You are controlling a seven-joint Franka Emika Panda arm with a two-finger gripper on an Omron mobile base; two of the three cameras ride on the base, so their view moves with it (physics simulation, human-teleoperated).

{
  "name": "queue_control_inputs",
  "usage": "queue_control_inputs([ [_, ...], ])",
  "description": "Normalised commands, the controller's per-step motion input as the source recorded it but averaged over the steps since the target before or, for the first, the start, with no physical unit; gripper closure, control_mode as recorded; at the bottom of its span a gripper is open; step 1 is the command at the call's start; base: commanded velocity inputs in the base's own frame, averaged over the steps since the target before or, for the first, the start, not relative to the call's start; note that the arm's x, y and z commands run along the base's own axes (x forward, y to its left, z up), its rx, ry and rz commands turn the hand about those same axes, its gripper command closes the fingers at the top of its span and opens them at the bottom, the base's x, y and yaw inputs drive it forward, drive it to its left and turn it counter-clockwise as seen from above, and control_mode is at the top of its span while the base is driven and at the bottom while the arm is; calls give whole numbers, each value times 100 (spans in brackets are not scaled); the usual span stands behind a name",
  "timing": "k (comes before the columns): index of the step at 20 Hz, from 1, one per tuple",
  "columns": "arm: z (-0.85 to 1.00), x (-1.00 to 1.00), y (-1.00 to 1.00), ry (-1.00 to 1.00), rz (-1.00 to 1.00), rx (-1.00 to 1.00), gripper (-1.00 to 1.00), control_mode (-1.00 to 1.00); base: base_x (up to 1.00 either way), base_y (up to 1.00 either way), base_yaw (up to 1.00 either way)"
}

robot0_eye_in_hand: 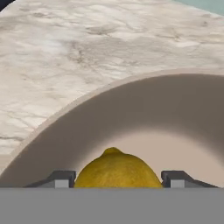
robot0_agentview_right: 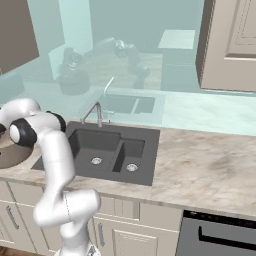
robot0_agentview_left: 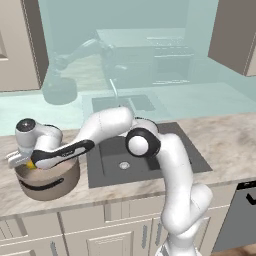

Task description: Dump the lemon from the pot into the sink. Then turn on the water and wash the lemon. Then turn off the water and put the lemon back in the pot.

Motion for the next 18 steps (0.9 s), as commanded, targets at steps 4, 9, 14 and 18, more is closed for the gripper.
queue_control_inputs([
  [4,0,43,4,7,-3,-4,-100,-100,0,0,0],
  [9,0,10,-7,7,-1,0,-100,-100,0,0,0],
  [14,1,-3,-24,3,-1,0,-100,-100,0,0,0],
  [18,21,-23,-30,0,0,0,-100,-100,0,0,0],
])
